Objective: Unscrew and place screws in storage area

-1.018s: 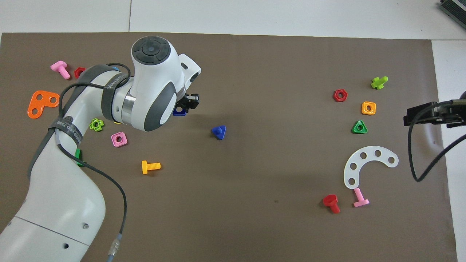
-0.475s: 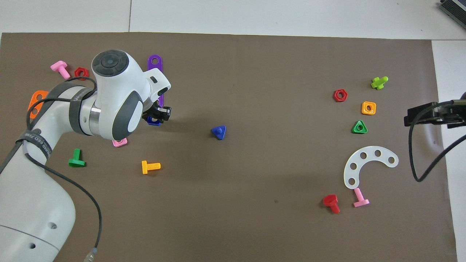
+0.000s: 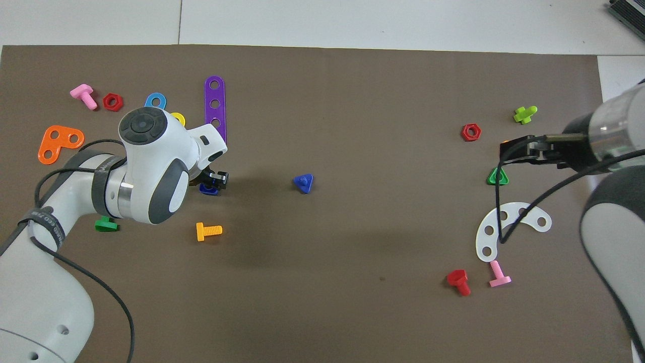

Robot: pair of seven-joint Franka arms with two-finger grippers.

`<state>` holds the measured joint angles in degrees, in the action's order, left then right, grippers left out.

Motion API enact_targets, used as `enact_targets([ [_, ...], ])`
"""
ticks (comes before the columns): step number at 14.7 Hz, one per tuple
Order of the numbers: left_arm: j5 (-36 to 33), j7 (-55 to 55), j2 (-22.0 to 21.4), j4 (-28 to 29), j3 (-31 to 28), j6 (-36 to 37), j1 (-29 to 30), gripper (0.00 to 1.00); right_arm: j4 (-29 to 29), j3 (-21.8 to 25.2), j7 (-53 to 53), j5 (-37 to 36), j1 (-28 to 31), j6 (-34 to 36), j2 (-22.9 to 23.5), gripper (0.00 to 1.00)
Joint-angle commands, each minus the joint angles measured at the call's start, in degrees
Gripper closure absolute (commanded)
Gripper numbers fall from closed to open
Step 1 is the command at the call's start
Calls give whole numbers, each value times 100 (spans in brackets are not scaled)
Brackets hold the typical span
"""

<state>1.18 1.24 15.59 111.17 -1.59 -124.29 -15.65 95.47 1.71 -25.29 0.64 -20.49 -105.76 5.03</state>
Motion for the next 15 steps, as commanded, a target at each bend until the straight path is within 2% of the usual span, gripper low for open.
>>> enact_targets([
  [1, 75, 253, -433, -146, 27, 421, 317, 0, -72, 40, -632, 147, -506, -767, 577, 0],
  [3, 75, 315, -548, -629, 27, 1088, 571, 0, -343, 40, -1108, 129, -885, -1190, 1112, 0],
  [5, 66, 315, -706, -982, 18, 1599, 704, 0, -686, 40, -1320, 68, -1106, -1306, 1596, 0],
  [8, 5, 394, -1144, -1045, 18, 2022, 975, 0, -802, 31, -1347, 33, -1422, -1806, 2246, 0],
  [10, 5, 761, -1470, -984, 18, 2390, 1222, 0, -1275, 31, -1487, -11, -1712, -2018, 2861, 0],
  [14, 5, 772, -1849, -1018, 9, 2883, 1337, 0, -1155, 31, -1584, -310, -1826, -2501, 3083, 4],
  [15, 5, 746, -1901, -1019, 18, 2945, 1337, 0, -1058, 31, -1558, -336, -1845, -2502, 3066, 8],
])
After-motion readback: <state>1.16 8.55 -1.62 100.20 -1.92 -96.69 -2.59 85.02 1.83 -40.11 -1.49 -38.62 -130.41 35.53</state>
